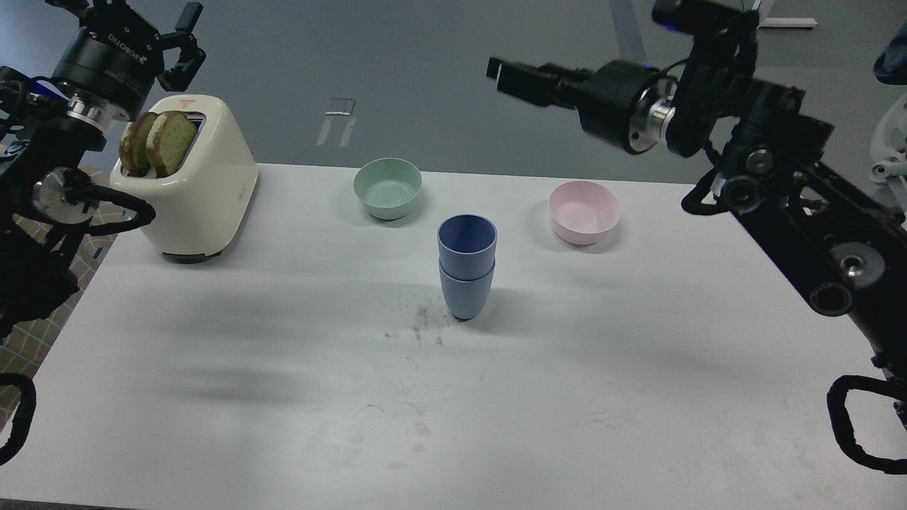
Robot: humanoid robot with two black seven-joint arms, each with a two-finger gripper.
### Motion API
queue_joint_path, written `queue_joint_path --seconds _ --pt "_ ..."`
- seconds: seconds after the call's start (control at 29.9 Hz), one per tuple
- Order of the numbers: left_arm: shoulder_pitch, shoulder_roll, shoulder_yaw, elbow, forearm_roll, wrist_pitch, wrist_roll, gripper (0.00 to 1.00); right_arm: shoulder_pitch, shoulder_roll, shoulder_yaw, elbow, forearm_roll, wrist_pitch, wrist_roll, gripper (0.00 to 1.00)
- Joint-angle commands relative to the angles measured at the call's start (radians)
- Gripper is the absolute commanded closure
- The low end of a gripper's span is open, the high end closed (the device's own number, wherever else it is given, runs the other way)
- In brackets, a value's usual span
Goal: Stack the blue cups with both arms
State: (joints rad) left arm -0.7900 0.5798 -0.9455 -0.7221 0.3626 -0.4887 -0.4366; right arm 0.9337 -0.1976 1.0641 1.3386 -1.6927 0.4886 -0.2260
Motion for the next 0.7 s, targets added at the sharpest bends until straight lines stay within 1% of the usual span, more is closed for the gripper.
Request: queue_joint_path --seconds 0.0,0.03,0.1,0.13,0.2,0.23,0.33,0.4,0.47,0.54,0.67 --pt "0.0 -0.001 -0.001 -0.002 -0.001 0.0 0.032 0.02 0.016 0.05 0.204 -0.07 0.002 0.0 0.004 0.0" --pt "0.0 -0.005 -0.004 -0.002 -0.001 0.0 0.053 0.02 0.017 0.066 0.265 -0.088 0.01 0.0 0.008 0.0" --pt "-0.001 -0.017 -0.006 -0.002 -0.002 0.0 0.064 0.02 0.019 0.073 0.354 -0.117 0.051 0.0 0.011 0.0" --pt "-0.001 -0.024 -0.006 -0.002 -0.002 0.0 0.064 0.02 0.019 0.07 0.41 -0.142 0.1 0.0 0.011 0.0" --pt "-0.001 -0.029 -0.009 -0.002 -0.004 0.0 0.062 0.02 0.02 0.067 0.456 -0.171 0.158 0.0 0.011 0.0" --pt "-0.001 -0.029 -0.012 -0.002 -0.005 0.0 0.061 0.02 0.02 0.064 0.493 -0.211 0.218 0.0 0.011 0.0" --pt "-0.001 -0.029 -0.021 -0.002 -0.008 0.0 0.056 0.02 0.016 0.031 0.546 -0.309 0.371 0.0 0.011 0.0" --pt "-0.001 -0.026 -0.026 -0.003 -0.02 0.0 0.058 0.02 0.01 0.009 0.556 -0.335 0.441 0.0 0.013 0.0" --pt "-0.001 -0.023 -0.035 -0.003 -0.062 0.0 0.059 0.02 -0.006 -0.016 0.566 -0.366 0.579 0.0 0.014 0.0" --pt "-0.001 -0.023 -0.036 -0.003 -0.115 0.0 0.062 0.02 -0.071 -0.034 0.606 -0.386 0.803 0.0 0.014 0.0" --pt "-0.001 -0.026 -0.035 -0.002 -0.133 0.0 0.064 0.02 -0.144 -0.034 0.636 -0.391 1.043 0.0 0.02 0.0"
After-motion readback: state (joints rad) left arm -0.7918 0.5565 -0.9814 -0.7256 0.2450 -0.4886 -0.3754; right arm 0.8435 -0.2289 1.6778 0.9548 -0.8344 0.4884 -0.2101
